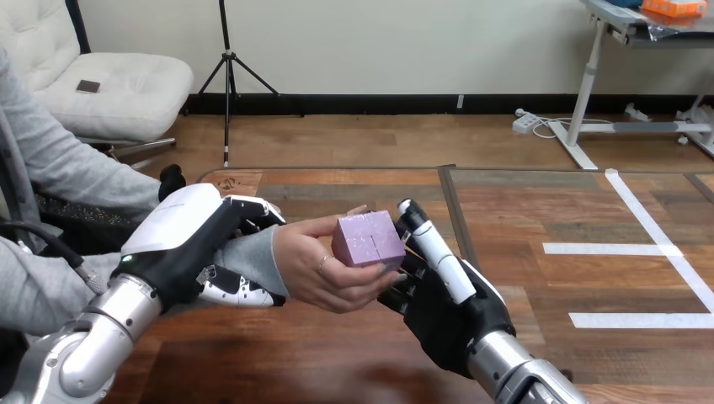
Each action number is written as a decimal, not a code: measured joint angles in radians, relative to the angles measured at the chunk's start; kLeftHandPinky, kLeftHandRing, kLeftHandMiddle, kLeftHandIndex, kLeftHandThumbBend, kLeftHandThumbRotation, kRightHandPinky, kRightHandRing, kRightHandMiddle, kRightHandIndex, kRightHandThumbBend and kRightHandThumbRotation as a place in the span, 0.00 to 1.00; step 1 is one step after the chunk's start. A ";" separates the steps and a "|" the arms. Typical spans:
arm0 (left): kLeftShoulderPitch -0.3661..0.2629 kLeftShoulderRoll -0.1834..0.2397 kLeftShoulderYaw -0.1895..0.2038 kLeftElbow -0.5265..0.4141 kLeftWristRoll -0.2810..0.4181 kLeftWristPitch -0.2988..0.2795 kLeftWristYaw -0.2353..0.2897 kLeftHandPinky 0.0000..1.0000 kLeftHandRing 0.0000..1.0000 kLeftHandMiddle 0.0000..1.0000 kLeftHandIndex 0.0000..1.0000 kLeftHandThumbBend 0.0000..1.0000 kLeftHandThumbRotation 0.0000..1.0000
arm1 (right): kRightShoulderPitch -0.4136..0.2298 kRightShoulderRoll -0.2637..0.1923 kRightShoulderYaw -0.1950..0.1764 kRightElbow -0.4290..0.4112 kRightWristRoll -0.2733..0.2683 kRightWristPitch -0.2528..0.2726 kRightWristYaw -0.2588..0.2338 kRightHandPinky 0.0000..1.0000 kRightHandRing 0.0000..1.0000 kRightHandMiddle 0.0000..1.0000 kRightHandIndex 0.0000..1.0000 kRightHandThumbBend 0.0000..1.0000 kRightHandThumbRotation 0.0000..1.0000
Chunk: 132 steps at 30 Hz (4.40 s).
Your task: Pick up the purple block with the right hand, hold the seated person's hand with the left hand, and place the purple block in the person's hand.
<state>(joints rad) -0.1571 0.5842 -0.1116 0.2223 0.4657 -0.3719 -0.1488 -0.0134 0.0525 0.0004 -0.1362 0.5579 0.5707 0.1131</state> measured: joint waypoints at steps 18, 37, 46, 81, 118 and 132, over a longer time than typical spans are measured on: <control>0.056 0.027 0.038 -0.095 -0.092 0.050 -0.125 0.62 0.72 0.75 0.75 0.85 0.57 | 0.001 -0.018 -0.034 0.000 -0.003 0.005 0.007 0.54 0.64 0.69 0.70 0.84 0.66; 0.133 0.029 0.107 -0.176 -0.269 0.059 -0.192 0.59 0.72 0.74 0.76 1.00 0.74 | 0.013 -0.067 -0.056 0.004 -0.032 -0.015 0.087 0.69 0.75 0.77 0.79 0.91 0.86; 0.178 0.018 0.127 -0.175 -0.319 0.008 -0.191 0.58 0.69 0.72 0.73 1.00 0.79 | 0.013 -0.110 -0.071 0.023 -0.030 -0.018 0.164 0.80 0.85 0.86 0.87 0.95 0.95; 0.322 -0.208 0.177 -0.145 -0.385 -0.188 0.024 0.61 0.69 0.71 0.70 0.86 1.00 | 0.081 -0.135 -0.129 0.032 -0.024 -0.085 0.219 0.90 0.92 0.90 0.89 1.00 1.00; 0.528 -0.386 0.156 -0.209 -0.568 -0.278 -0.064 0.68 0.72 0.72 0.70 0.61 1.00 | 0.274 -0.095 -0.133 -0.018 -0.054 -0.426 0.260 0.91 0.90 0.90 0.89 0.96 0.96; 0.532 -0.451 0.134 -0.218 -0.566 -0.286 -0.049 0.67 0.72 0.72 0.70 0.59 1.00 | 0.282 -0.088 -0.126 -0.017 -0.053 -0.496 0.277 0.88 0.88 0.89 0.89 0.91 0.95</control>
<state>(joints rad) 0.3754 0.1334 0.0221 0.0042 -0.1003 -0.6579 -0.1977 0.2688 -0.0357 -0.1253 -0.1536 0.5053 0.0744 0.3898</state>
